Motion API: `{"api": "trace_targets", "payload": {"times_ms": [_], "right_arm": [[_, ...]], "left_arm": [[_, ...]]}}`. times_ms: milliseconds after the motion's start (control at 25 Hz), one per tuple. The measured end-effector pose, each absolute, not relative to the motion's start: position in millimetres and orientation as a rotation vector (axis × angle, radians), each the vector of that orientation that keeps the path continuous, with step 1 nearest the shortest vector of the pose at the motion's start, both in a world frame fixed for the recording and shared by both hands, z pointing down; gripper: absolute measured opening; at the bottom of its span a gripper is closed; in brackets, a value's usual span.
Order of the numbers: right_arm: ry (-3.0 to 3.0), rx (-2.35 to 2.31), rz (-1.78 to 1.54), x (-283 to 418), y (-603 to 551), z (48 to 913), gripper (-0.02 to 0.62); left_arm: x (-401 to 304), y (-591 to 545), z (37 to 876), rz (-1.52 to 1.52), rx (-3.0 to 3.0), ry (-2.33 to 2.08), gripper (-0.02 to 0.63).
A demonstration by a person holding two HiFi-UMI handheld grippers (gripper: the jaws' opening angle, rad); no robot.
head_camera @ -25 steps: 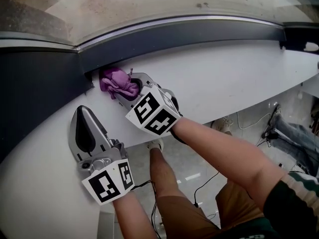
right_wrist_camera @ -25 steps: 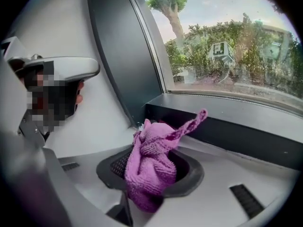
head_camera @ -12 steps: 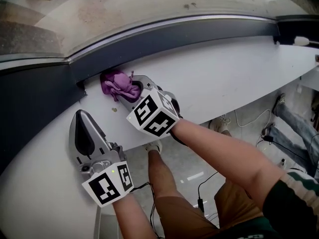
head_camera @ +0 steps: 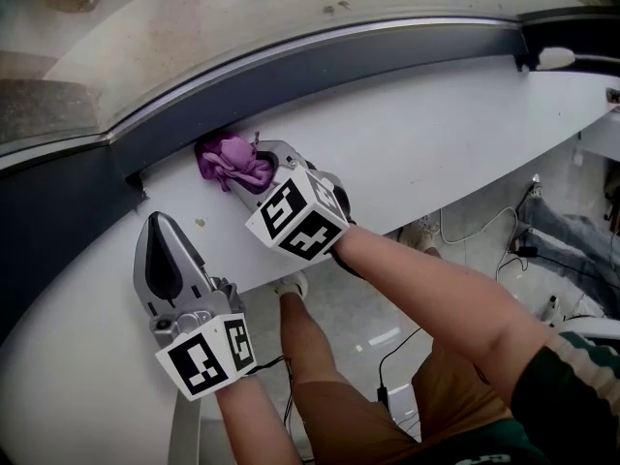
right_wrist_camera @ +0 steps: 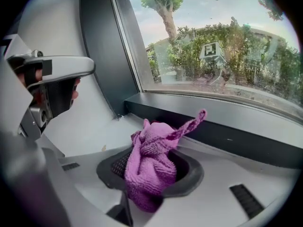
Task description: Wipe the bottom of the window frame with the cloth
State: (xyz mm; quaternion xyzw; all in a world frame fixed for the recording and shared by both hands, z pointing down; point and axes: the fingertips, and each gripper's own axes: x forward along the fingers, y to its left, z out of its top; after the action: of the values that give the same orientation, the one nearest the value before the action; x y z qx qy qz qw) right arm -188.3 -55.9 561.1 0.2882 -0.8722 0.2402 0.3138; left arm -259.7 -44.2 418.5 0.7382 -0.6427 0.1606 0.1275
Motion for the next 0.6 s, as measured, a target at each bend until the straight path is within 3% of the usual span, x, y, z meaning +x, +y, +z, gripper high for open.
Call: {"api": "trace_targets", "payload": {"times_ms": [600], "right_arm": [[-2.257, 0.854, 0.635, -113, -64, 558, 0.152]], "left_arm": [[-201, -60, 414, 0.495, 2.212, -1.79, 0.003]]}}
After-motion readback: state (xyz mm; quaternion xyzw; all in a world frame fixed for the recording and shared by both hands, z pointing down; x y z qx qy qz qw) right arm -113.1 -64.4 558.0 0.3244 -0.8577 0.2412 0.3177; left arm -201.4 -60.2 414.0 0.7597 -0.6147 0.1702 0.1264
